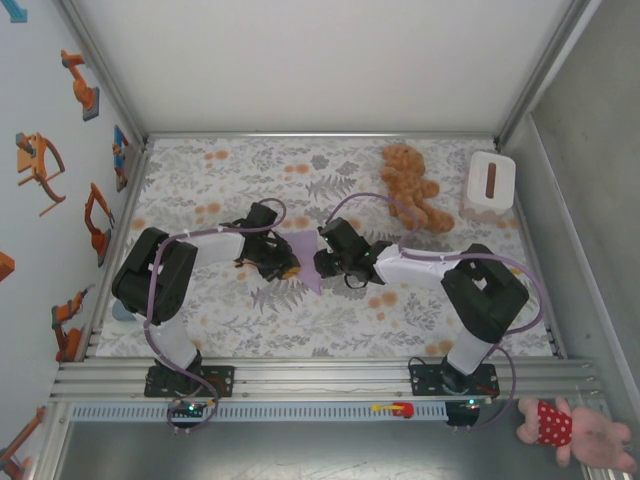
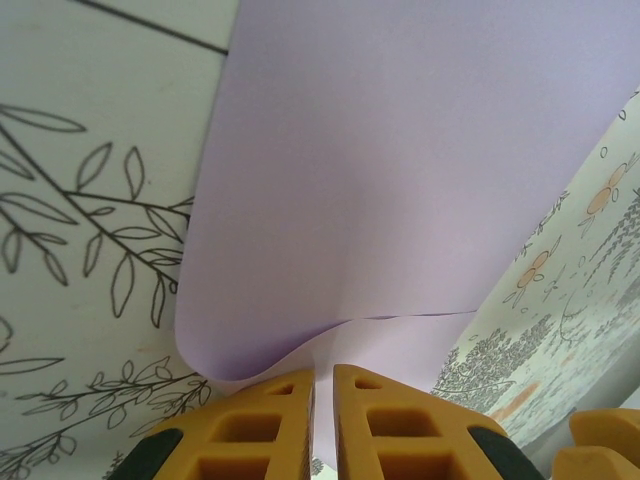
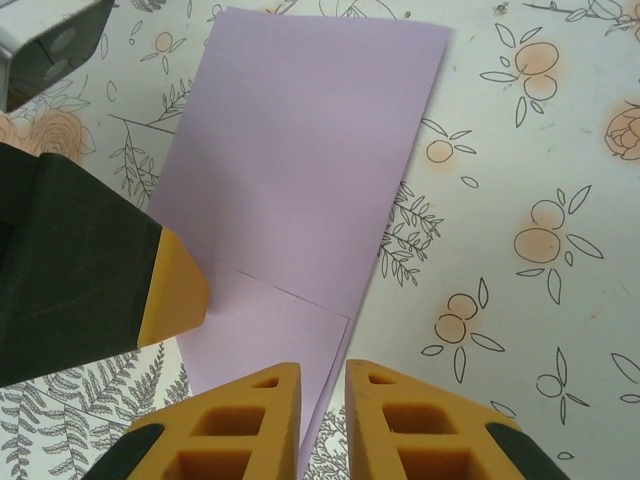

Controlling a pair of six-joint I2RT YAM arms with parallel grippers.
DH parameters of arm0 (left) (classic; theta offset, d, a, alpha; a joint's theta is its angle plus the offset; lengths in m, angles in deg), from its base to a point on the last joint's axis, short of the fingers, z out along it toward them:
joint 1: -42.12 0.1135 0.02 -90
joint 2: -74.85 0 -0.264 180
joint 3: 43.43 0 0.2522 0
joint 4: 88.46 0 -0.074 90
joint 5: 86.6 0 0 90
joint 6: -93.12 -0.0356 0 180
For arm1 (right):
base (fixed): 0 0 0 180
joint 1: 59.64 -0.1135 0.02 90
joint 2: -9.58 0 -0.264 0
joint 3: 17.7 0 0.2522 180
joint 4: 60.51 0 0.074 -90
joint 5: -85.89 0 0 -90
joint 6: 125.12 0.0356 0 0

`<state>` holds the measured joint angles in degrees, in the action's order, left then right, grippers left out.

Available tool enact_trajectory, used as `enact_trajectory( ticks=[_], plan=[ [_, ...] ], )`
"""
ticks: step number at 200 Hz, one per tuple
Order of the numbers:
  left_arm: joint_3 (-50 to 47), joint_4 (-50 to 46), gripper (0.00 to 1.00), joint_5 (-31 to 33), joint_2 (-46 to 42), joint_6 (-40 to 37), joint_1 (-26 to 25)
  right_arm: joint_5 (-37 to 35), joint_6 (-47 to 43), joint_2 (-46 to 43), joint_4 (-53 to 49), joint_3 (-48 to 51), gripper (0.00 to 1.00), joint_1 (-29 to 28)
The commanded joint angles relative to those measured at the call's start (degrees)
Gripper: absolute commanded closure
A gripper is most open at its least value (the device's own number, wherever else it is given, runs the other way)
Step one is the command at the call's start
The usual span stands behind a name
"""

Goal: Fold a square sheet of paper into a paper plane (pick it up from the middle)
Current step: Third fold the triangle at the center of the table.

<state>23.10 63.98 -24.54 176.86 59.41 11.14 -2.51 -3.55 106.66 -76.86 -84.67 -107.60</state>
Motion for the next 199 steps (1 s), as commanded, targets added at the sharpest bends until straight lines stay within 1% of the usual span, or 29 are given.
enact_trajectory(
  ticks=[1, 17, 48, 60, 74, 90, 136, 157, 175, 199],
  plan=[
    [1.1, -2.5, 0.87, 1.6, 1.3, -1.3, 0.2, 0.9, 0.7, 0.0, -1.5, 0.4, 0.81, 0.1],
    [1.3, -2.5, 0.87, 1.4, 1.2, -1.4, 0.1, 1.6, 0.7, 0.8, -1.9, 0.0, 0.78, 0.1],
    [1.3, -2.5, 0.87, 1.3, 1.2, -1.6, 0.1, 2.1, 0.7, 2.2, -3.2, -1.2, 0.67, 0.1],
    [1.5, -2.5, 0.87, 1.3, 1.2, -1.7, 0.1, 2.0, 0.4, 2.9, -4.4, -2.2, 0.65, 0.1],
    [1.5, -2.5, 0.87, 1.1, 1.3, -1.7, 0.2, 1.7, 0.1, 3.9, -5.9, -3.4, 0.62, 0.1],
    [1.6, -2.4, 0.87, 1.0, 1.3, -1.7, 0.1, 1.4, -0.5, 5.4, -7.7, -4.7, 0.62, 0.0],
    [2.0, -2.4, 0.87, 0.6, 1.0, -1.7, 0.2, 3.1, -1.3, 8.7, -8.9, -7.9, 0.62, 0.0],
    [2.2, -2.4, 0.87, 0.7, 1.1, -1.8, 0.2, 3.4, -1.3, 9.0, -9.0, -8.3, 0.66, 0.1],
    [2.2, -2.5, 0.87, 0.8, 1.7, -1.7, 0.2, 2.1, -1.2, 7.2, -8.5, -7.2, 0.7, 0.1],
    [2.2, -2.6, 0.87, 0.8, 2.7, -1.7, 0.2, -0.1, -1.0, 1.7, -5.1, -3.3, 0.76, 0.1]
  ],
)
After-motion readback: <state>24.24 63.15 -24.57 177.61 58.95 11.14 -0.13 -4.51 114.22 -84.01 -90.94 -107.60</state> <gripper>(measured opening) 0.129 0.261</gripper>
